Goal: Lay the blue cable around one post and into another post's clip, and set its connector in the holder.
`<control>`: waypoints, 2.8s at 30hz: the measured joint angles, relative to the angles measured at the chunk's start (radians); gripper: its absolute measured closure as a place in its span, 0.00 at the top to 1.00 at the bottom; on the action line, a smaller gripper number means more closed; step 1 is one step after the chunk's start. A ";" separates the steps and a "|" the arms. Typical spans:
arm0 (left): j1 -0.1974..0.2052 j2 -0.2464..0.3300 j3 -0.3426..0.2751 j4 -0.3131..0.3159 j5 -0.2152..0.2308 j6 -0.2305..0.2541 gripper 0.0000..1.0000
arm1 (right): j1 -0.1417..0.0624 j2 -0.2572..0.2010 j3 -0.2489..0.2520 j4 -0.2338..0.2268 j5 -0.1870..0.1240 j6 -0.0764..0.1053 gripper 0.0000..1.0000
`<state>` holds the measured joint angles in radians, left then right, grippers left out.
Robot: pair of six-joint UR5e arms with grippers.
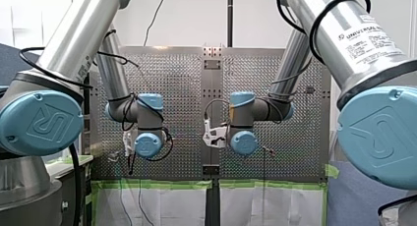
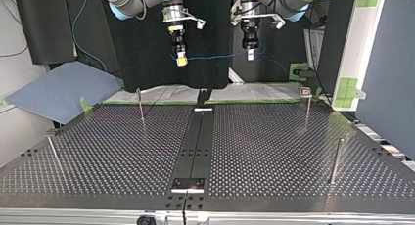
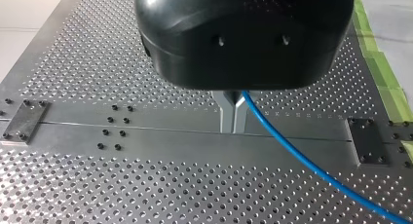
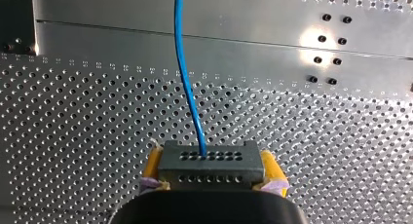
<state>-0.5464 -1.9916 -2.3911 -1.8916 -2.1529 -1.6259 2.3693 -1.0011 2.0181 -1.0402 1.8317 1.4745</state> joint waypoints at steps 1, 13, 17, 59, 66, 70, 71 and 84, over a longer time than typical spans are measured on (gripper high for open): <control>0.000 0.000 0.000 0.000 0.000 0.000 0.01 | 0.000 0.000 0.000 0.000 0.000 0.000 0.00; 0.000 0.000 0.000 0.000 0.000 0.000 0.01 | 0.000 0.000 0.000 0.000 0.000 0.000 0.00; 0.000 0.000 0.000 0.000 0.000 0.000 0.01 | 0.000 0.000 0.000 0.000 0.000 0.000 0.00; 0.000 0.000 0.000 0.000 0.000 0.000 0.01 | 0.000 0.000 0.000 0.000 0.000 0.000 0.00; 0.000 0.000 0.000 0.000 0.000 0.000 0.01 | 0.000 0.000 0.000 0.000 0.000 0.000 0.00; 0.000 0.000 0.000 0.000 0.000 0.000 0.01 | 0.000 0.000 0.000 0.000 0.000 0.000 0.00; 0.000 0.000 0.000 0.000 0.000 0.000 0.01 | 0.000 0.000 0.000 0.000 0.000 0.000 0.00; 0.000 0.000 0.000 0.000 0.000 0.000 0.01 | 0.000 0.000 0.000 0.000 0.000 0.000 0.00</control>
<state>-0.5465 -1.9916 -2.3911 -1.8916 -2.1529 -1.6260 2.3693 -1.0011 2.0181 -1.0402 1.8317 1.4745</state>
